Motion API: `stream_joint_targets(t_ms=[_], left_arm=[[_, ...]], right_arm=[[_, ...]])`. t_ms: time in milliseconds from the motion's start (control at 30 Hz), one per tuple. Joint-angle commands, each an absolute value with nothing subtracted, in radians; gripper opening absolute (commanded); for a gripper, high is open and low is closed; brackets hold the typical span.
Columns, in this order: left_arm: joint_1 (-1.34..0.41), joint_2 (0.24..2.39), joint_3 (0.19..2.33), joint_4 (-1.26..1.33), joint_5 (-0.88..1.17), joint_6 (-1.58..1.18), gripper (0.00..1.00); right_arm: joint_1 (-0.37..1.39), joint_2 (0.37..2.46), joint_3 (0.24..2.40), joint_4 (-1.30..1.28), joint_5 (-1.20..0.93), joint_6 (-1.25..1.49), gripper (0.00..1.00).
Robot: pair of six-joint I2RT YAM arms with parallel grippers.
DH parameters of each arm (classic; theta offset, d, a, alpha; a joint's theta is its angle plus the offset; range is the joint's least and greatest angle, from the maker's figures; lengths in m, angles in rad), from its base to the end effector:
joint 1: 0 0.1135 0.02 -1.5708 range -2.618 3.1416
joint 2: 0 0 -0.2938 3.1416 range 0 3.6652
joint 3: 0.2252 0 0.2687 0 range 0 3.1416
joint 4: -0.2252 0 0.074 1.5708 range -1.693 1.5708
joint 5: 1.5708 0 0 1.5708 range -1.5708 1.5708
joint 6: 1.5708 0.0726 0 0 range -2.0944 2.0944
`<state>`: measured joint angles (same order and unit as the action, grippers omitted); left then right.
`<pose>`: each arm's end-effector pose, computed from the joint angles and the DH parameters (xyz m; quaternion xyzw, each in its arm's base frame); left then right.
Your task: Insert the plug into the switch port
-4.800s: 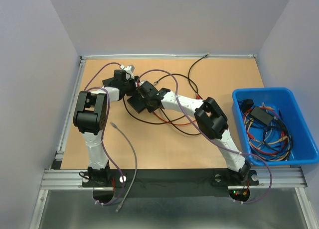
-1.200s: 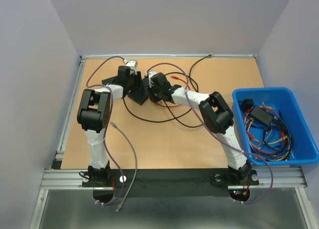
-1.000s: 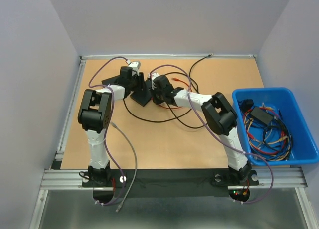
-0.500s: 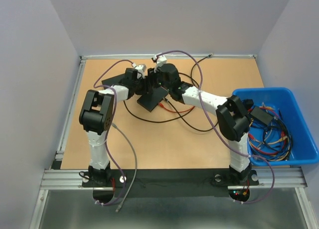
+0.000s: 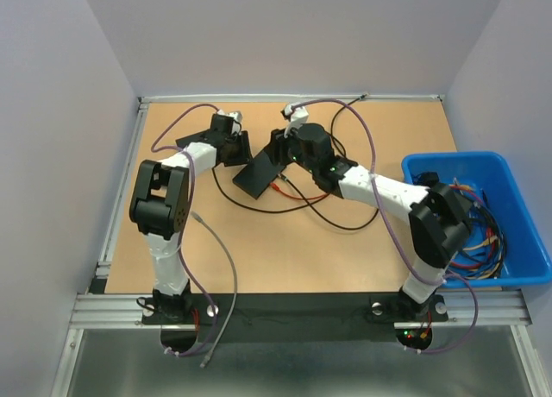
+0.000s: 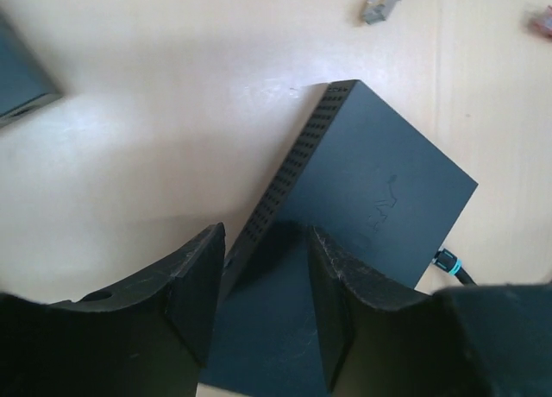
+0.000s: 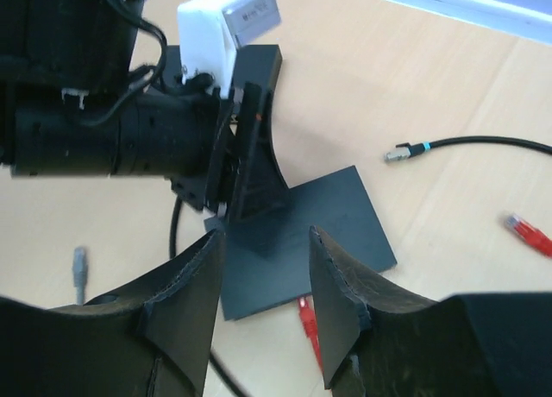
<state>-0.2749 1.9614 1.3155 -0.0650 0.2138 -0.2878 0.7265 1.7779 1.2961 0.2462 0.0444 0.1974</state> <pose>0.4645 -0.1470 0.1809 0.0386 0.9041 -0.2082 0.3712 0.3630 0.3183 0.2986 -0.1920 0.7614 0.2603 0.5618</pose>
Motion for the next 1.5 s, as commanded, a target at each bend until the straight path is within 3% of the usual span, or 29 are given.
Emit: stream_joint_targets(t_ms=[0,267,467,833,1467], left_arm=[[-0.258,1.815,1.312,-0.100,0.149,-0.314,0.56],[-0.244,1.634,1.286,-0.084,0.125,-0.359,0.58],[-0.232,1.366,1.226,-0.224,-0.116,-0.380,0.58],[-0.230,0.873,1.072,-0.406,-0.222,-0.414,0.61],[-0.230,0.493,0.841,-0.291,-0.264,-0.313,0.61]], right_arm=[[0.779,1.629,1.218,0.293,0.032,0.253,0.50],[0.966,1.647,1.218,0.201,0.040,0.276,0.50],[1.026,1.801,1.344,0.086,0.084,0.285,0.49],[1.101,2.124,1.643,-0.037,0.028,0.265,0.45],[1.149,2.428,2.002,-0.175,0.133,0.259,0.45]])
